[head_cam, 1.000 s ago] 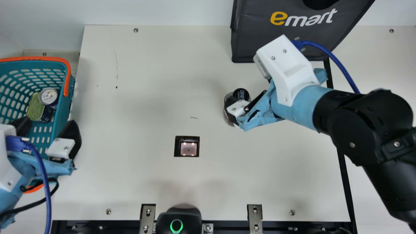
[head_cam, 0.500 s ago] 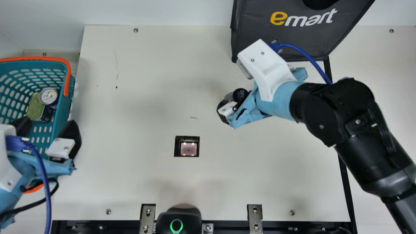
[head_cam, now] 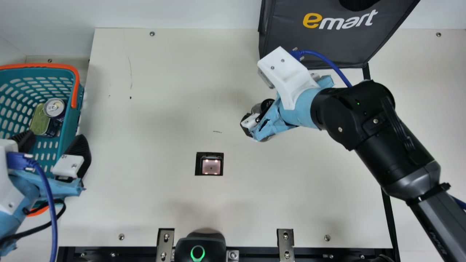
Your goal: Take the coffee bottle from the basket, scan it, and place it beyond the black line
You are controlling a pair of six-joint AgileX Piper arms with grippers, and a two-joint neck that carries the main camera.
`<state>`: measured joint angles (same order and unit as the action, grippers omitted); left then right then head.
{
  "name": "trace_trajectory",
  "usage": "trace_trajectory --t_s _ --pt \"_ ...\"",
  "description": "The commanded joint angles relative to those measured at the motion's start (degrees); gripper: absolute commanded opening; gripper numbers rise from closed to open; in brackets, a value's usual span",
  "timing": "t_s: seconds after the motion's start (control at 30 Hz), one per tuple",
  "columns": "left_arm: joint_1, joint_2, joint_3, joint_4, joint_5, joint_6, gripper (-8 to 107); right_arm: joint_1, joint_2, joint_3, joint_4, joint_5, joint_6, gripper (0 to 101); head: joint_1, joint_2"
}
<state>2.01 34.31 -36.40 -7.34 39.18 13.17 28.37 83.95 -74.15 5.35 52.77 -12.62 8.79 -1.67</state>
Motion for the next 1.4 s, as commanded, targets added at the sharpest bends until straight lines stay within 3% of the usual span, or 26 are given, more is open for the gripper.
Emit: trace_trajectory --t_s 0.0,0.3,0.77,1.37 --pt "0.0 0.0 0.0 0.0 0.0 0.0 90 -0.07 0.15 0.25 -0.16 0.09 -0.14 91 -0.87 0.09" --pt "0.0 0.0 0.0 0.0 0.0 0.0 90 -0.42 1.16 0.97 -0.4 -0.05 -0.48 91 -0.87 0.09" --pt "0.0 0.0 0.0 0.0 0.0 0.0 90 -1.0 2.24 -0.57 0.51 1.56 -1.31 0 -0.87 0.09" --pt "0.0 0.0 0.0 0.0 0.0 0.0 90 -2.35 3.04 -5.82 0.67 3.75 -2.84 0 -0.87 0.09"
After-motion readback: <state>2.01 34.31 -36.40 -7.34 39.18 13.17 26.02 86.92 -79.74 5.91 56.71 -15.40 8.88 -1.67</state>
